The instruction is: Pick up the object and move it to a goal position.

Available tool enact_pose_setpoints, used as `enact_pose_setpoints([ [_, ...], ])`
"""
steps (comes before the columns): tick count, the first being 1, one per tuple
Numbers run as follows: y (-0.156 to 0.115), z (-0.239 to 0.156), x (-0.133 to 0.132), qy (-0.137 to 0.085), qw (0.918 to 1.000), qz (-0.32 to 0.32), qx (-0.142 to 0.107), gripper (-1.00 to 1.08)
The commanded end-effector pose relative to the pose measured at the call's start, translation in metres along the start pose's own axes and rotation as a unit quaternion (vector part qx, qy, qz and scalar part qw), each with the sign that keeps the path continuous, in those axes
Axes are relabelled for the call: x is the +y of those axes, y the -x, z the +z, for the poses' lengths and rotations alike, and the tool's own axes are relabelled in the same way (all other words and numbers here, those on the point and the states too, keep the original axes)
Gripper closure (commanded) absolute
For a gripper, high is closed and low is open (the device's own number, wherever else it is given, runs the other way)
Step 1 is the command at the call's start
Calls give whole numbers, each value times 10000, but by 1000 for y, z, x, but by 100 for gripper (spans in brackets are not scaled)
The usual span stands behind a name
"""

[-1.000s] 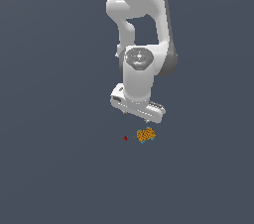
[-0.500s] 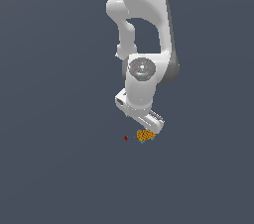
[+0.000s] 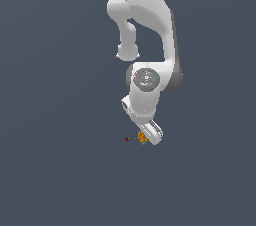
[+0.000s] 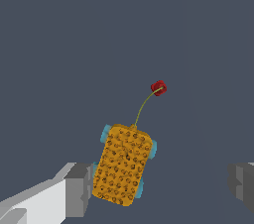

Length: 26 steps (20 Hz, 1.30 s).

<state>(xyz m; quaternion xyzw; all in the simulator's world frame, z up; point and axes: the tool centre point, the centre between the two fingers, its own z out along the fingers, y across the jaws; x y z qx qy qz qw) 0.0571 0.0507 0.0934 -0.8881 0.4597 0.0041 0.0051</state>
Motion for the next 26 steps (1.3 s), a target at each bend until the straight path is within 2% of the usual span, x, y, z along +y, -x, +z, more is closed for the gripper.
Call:
enact_pose_setpoints([
  [1, 0, 6, -3, 4, 9994, 332, 10, -92],
  [13, 0, 25, -15, 15, 9898, 1420, 53, -92],
  [26, 1, 34, -16, 17, 9870, 1607, 62, -92],
])
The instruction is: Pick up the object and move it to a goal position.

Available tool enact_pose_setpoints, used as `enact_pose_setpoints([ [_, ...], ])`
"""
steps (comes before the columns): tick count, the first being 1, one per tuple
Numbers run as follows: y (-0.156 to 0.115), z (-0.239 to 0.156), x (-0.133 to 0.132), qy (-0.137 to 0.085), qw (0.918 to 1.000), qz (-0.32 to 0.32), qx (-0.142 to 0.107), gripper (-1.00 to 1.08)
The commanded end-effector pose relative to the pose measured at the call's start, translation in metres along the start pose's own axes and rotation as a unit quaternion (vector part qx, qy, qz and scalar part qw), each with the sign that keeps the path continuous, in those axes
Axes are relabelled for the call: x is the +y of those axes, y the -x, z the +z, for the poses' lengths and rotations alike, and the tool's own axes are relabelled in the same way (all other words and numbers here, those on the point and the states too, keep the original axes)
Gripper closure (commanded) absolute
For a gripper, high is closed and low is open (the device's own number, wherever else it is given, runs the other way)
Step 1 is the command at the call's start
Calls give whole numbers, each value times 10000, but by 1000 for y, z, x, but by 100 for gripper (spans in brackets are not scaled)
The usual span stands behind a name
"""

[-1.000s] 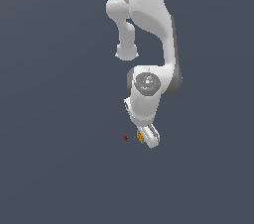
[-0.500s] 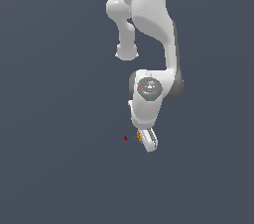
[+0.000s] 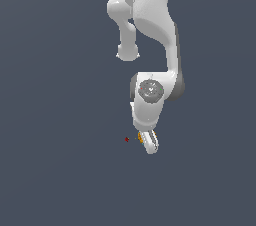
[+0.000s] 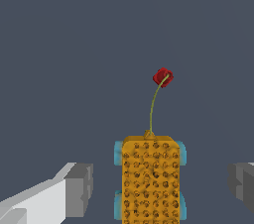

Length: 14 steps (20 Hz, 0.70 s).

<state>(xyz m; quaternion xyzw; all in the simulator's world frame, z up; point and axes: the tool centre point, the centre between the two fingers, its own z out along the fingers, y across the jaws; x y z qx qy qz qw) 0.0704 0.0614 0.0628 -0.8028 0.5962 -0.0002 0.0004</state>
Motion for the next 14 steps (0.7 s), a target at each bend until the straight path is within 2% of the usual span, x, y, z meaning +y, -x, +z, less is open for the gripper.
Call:
enact_pose_setpoints([
  [1, 0, 7, 0, 5, 10000, 3, -1, -92],
  [8, 0, 41, 2, 4, 10000, 21, -1, -92],
  [14, 0, 47, 0, 4, 10000, 21, 1, -92],
])
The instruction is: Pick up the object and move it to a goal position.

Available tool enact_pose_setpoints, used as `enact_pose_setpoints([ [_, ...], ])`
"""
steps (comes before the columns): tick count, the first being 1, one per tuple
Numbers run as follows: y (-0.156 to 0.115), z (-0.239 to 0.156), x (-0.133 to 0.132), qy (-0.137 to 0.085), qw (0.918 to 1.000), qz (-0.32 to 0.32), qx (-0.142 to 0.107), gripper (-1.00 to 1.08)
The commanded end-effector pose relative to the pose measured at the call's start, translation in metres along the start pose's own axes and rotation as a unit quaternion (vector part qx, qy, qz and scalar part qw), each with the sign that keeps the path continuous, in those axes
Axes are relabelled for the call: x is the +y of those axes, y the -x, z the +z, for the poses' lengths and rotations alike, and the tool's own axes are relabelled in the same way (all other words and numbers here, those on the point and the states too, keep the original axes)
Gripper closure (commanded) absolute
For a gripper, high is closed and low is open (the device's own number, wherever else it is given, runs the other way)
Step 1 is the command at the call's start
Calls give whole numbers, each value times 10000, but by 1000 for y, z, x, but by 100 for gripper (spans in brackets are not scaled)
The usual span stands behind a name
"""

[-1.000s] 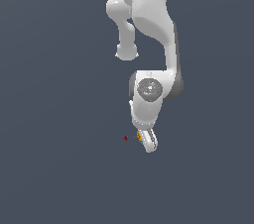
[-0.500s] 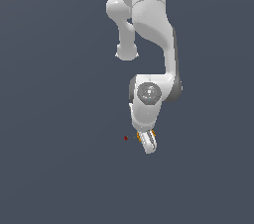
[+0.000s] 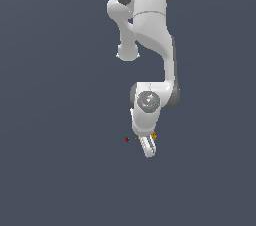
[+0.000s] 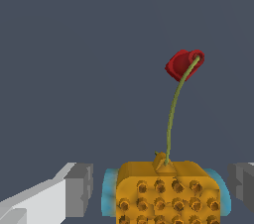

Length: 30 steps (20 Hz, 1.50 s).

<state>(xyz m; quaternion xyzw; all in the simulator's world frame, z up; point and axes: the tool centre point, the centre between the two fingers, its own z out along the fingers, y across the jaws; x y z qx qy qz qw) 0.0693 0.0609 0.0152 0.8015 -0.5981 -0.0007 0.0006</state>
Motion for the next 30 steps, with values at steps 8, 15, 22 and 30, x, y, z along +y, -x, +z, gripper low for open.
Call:
enact_pose_setpoints([
  [8, 0, 0, -1, -9, 10000, -2, 2, 108],
  [15, -1, -5, 0, -6, 10000, -2, 1, 108],
  [22, -10, -36, 4, -6, 10000, -1, -1, 108],
  [30, -32, -112, 14, -7, 10000, 4, -6, 108],
])
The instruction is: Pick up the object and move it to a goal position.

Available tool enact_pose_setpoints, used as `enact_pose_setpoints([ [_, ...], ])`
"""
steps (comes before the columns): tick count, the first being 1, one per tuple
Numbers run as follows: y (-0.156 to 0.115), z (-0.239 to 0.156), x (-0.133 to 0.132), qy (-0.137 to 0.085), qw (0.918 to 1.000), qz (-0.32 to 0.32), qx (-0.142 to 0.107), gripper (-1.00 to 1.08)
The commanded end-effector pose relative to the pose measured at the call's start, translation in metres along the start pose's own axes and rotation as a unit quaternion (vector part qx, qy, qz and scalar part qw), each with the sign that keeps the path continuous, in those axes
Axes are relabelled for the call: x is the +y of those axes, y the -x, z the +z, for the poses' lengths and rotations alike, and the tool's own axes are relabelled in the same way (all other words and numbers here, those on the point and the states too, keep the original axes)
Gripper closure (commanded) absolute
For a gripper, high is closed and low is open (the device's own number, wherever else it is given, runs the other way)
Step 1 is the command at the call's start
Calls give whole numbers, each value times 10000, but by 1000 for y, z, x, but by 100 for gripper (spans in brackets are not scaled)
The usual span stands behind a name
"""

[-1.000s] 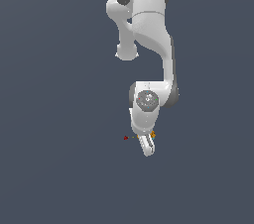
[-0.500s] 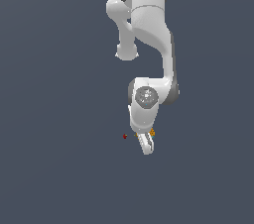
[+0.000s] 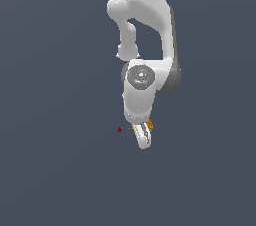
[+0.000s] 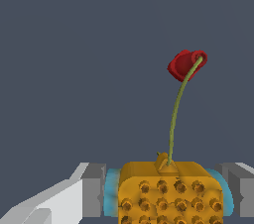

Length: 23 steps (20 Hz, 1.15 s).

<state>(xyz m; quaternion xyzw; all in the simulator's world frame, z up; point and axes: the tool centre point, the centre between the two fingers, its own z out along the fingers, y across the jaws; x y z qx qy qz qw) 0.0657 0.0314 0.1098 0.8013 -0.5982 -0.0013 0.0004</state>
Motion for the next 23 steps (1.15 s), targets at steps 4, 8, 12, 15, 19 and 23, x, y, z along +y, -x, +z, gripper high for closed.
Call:
enact_pose_setpoints([
  [4, -18, -63, 7, -9, 10000, 4, 0, 108],
  [8, -31, -105, 12, -9, 10000, 5, 2, 108],
  [12, -40, -139, 14, -9, 10000, 4, 8, 108],
  [15, -46, -157, 16, -9, 10000, 2, 10, 108],
  [19, -50, -171, 16, -10, 10000, -1, 11, 108],
  [23, -51, -176, 16, -10, 10000, -1, 11, 108],
])
